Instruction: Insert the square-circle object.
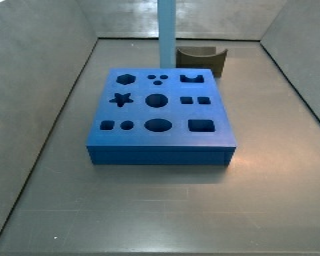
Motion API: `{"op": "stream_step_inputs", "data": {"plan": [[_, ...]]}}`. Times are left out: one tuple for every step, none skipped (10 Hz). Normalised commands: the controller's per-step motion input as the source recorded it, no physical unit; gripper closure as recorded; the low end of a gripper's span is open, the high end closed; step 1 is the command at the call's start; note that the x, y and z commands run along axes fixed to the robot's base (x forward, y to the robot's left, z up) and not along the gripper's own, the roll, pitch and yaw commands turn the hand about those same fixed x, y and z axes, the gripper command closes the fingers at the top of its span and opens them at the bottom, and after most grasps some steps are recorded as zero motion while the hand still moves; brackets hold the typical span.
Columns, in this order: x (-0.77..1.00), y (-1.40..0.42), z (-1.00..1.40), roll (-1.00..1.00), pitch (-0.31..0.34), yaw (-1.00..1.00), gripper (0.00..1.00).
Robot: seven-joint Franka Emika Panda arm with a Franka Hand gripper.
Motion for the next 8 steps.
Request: {"op": "stream_step_inputs", "data": {"plan": [[-0.04,0.04,-0.04,0.02,0.000,-0.06,1.00],[-0.44,0.03,-0.28,0.06,0.000,-0.80,1.00],[-0.15,0.00,-0.54,-0.05,-0.083,-0.97,1.00],[-0.05,0.00,-0.45,-0.02,-0.064,-1.00,1.00],[0.00,0.00,-0.43,-0.01,-0.047,-1.00,1.00],[0.00,0.00,-0.45,-0.02,-0.067,-1.00,1.00],[0.00,0.00,-0.46,-0.02,-0.083,-1.00,1.00],[0.00,0.00,-0.46,-0.02,-0.083,-1.00,1.00]]}}
